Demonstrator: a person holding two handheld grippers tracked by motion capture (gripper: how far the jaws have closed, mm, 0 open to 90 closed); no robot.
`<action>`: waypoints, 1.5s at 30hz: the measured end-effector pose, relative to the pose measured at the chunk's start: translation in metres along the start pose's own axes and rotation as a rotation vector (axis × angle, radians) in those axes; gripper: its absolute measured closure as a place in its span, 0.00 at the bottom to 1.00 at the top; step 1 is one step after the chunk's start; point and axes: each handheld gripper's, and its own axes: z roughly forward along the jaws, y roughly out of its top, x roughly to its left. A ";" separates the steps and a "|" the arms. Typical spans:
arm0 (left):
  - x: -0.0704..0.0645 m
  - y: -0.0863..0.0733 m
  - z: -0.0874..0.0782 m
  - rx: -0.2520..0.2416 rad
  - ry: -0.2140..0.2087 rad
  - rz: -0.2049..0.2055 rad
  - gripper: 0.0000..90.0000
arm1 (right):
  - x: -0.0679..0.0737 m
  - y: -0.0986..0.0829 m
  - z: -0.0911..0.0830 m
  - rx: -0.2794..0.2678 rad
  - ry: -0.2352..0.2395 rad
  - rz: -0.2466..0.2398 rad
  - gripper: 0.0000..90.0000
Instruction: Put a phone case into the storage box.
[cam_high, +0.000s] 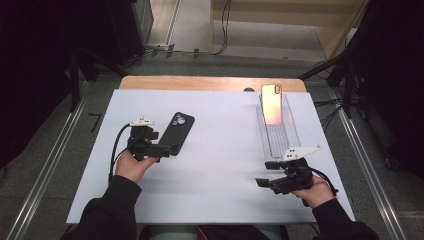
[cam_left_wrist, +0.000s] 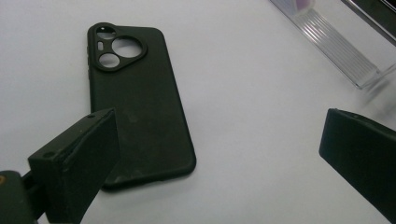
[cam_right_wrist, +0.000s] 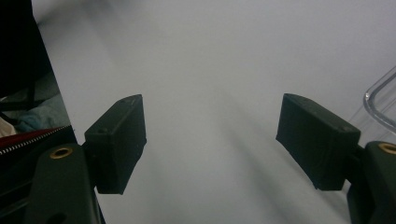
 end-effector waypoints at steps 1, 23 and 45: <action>0.001 0.001 0.001 -0.003 0.005 0.003 0.00 | 0.000 0.000 0.000 0.000 -0.002 0.000 0.25; 0.011 0.035 0.045 -0.014 0.149 0.013 0.00 | -0.003 0.000 -0.001 -0.016 -0.001 0.007 0.25; 0.026 0.044 0.073 -0.030 0.209 0.002 0.00 | -0.006 -0.002 -0.003 -0.027 -0.014 0.016 0.25</action>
